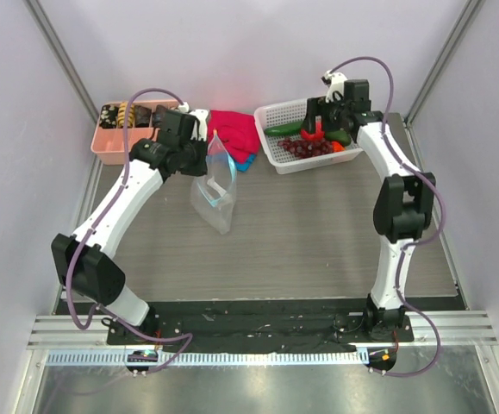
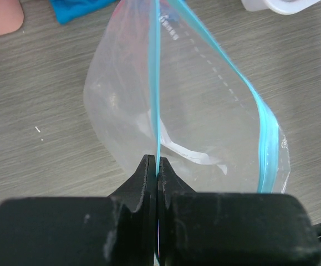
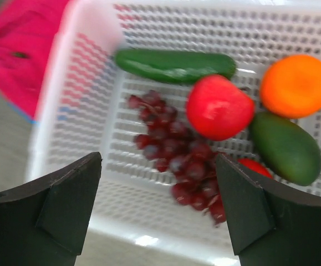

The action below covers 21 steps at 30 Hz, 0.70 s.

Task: Place the food in the zip-top bag and seal the zipper
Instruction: Pick up the fake fruit from the bin.

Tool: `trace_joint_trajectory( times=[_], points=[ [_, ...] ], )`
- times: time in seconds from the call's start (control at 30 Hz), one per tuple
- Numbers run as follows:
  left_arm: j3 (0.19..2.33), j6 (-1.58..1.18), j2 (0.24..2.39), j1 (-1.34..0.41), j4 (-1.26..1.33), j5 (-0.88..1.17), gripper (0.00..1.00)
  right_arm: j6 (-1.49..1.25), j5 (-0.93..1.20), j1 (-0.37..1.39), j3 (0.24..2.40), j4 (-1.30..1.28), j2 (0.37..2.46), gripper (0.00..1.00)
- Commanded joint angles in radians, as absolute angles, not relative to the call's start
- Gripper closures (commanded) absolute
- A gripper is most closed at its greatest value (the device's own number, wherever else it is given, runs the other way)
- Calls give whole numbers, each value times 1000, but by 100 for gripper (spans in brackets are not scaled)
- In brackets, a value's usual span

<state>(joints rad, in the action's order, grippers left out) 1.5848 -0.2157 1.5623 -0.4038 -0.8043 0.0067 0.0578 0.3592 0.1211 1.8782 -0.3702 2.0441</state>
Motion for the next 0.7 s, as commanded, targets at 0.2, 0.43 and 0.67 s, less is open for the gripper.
trace_joint_trajectory(
  times=[0.2,0.43,0.67],
  points=[
    [1582,-236,1578,-405,-776,-21,100,101,206,106,2112,-247,2342,12],
    [1569,-235,1588,-403,-769,-28,100,69,212,106,2160,-189,2440,12],
    [1577,-239,1609,-403,-779,-20,100,60,167,107,2163,-153,2487,12]
  ],
)
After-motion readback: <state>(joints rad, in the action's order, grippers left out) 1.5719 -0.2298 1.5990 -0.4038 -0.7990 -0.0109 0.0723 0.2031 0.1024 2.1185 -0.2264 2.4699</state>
